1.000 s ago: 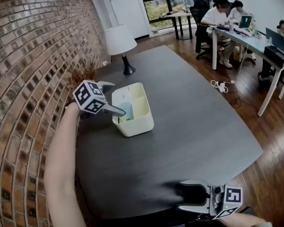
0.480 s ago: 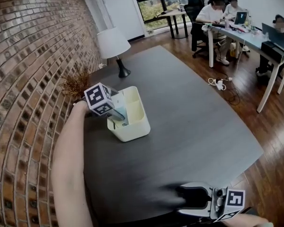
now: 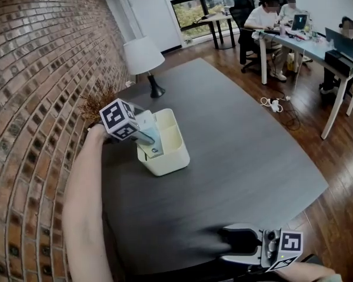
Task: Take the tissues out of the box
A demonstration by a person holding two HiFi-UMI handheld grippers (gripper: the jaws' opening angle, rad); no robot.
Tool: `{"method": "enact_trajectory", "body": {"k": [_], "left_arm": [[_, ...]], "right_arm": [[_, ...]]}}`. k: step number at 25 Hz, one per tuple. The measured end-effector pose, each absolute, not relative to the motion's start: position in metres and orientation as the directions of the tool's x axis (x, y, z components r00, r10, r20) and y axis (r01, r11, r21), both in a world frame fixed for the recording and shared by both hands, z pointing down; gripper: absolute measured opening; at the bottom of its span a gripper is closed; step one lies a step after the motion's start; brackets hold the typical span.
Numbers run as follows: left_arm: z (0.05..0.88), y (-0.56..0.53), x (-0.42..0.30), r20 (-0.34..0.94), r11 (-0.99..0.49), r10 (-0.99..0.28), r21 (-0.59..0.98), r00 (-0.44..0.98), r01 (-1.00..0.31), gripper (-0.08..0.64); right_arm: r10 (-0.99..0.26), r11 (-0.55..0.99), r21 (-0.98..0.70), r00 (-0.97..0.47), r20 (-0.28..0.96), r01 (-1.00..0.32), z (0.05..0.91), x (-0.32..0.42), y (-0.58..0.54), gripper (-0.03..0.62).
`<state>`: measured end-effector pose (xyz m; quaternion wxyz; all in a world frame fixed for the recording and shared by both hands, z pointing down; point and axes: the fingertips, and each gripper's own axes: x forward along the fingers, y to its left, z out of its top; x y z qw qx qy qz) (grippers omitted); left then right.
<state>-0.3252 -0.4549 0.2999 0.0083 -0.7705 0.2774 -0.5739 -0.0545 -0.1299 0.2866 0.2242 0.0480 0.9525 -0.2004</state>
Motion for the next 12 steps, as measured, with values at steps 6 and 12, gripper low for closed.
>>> {"method": "enact_trajectory", "body": {"k": [6, 12], "left_arm": [[0.249, -0.436, -0.321, 0.825, -0.807, -0.525, -0.404, 0.209, -0.431, 0.499], [0.180, -0.393, -0.305, 0.687, -0.727, -0.665, -0.505, 0.294, -0.466, 0.499]], "right_arm": [[-0.003, 0.919, -0.355, -0.899, -0.438, 0.170, 0.291, -0.053, -0.132, 0.265], [-0.013, 0.925, -0.348, -0.905, -0.425, 0.150, 0.291, -0.054, -0.133, 0.265]]}}
